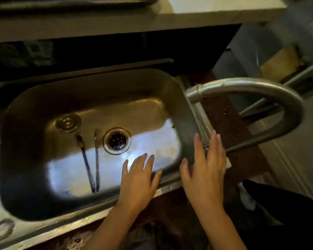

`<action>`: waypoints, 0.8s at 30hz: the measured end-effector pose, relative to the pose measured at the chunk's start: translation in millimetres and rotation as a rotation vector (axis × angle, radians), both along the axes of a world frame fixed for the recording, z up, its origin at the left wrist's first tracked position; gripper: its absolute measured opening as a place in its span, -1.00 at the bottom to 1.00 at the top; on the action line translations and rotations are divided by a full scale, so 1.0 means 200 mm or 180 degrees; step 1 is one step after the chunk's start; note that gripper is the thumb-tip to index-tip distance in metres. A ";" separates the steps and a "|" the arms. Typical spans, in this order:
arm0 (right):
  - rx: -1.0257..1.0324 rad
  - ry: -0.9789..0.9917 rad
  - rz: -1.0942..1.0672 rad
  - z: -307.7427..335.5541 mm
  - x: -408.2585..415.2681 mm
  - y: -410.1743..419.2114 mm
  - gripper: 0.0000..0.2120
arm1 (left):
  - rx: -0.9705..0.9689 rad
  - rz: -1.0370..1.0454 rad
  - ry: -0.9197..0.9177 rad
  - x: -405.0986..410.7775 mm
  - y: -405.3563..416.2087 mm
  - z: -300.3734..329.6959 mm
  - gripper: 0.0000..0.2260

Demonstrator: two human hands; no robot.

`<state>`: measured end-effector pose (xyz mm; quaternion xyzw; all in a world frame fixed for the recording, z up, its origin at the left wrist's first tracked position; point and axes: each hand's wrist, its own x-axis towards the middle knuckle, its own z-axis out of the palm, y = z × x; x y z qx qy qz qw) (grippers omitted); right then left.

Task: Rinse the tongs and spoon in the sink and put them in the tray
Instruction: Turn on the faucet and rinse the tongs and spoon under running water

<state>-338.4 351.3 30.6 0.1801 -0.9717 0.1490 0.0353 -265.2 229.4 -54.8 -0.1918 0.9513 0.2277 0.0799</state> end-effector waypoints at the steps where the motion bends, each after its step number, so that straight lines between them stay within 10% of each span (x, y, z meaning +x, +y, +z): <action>1: 0.0120 -0.0116 -0.0013 -0.01 0.00 0.02 -0.36 | -0.0014 -0.0006 -0.0011 0.00 0.00 -0.01 -0.51; 24: 0.0618 -0.0661 -0.0114 -0.06 -0.16 -0.02 -0.27 | 0.0045 0.0118 0.0080 0.02 -0.01 -0.02 -0.51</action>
